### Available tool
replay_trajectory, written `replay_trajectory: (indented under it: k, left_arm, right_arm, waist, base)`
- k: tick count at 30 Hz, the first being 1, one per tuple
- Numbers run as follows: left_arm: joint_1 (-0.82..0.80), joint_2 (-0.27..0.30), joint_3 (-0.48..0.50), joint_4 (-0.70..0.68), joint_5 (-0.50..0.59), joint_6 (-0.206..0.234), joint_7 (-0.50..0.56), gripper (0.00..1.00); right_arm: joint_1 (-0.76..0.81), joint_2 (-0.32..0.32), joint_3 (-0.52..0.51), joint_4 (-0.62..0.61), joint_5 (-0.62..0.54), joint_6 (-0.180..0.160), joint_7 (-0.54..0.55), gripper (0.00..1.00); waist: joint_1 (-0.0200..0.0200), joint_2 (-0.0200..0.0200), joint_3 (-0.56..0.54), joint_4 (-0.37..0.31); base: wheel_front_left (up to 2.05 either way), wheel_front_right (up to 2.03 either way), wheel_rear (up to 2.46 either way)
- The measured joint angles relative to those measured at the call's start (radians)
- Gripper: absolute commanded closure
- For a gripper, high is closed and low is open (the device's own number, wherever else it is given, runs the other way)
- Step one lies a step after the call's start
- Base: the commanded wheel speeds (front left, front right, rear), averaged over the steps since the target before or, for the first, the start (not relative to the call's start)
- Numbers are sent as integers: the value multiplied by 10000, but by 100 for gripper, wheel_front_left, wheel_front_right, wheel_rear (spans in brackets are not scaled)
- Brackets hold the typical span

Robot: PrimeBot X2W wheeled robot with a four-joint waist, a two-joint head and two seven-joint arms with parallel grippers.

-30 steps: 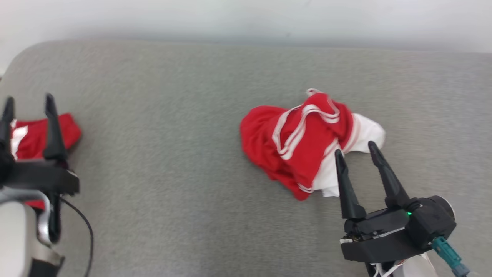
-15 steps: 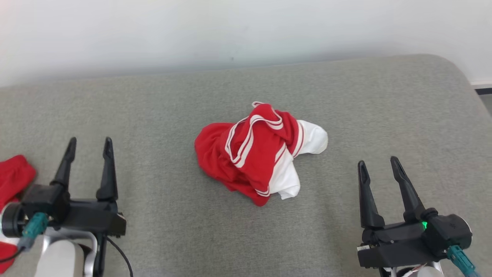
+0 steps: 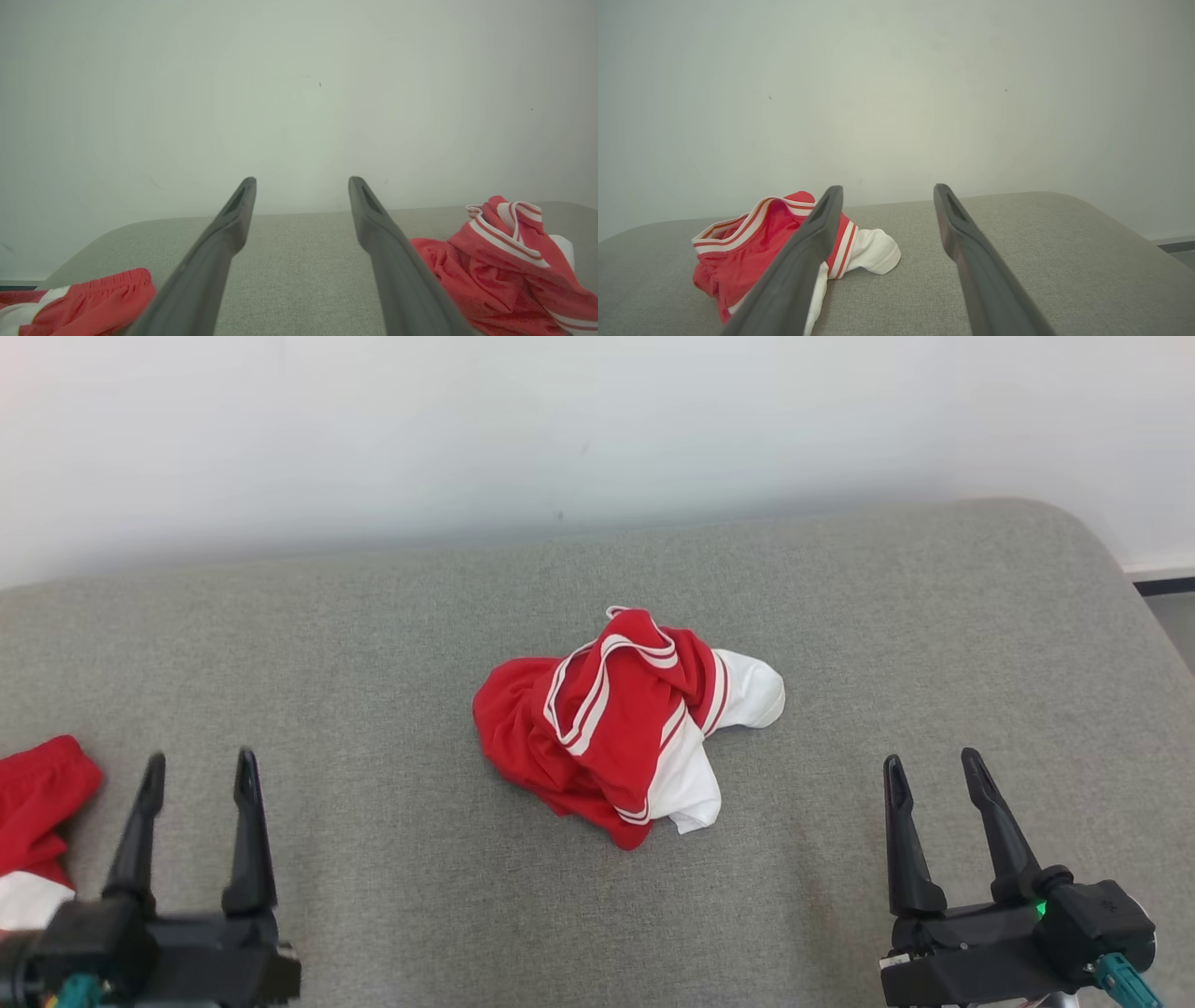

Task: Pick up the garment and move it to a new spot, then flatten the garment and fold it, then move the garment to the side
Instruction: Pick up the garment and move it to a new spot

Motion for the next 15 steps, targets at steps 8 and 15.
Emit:
replay_trajectory:
  k: [8,15]
  left_arm:
    - [1221,-533,174,-399,169,-63,0,0]
    - [1999,-849,228,-780,612,-50,0,0]
  right_arm:
    - [250,6,17,188,13,0,0,0]
    - [540,4,48,303,69,0,0,0]
  waist:
    - [0,0,-226,147]
    - [0,0,-375,189]
  base:
    - [0,0,0]
    - [0,0,0]
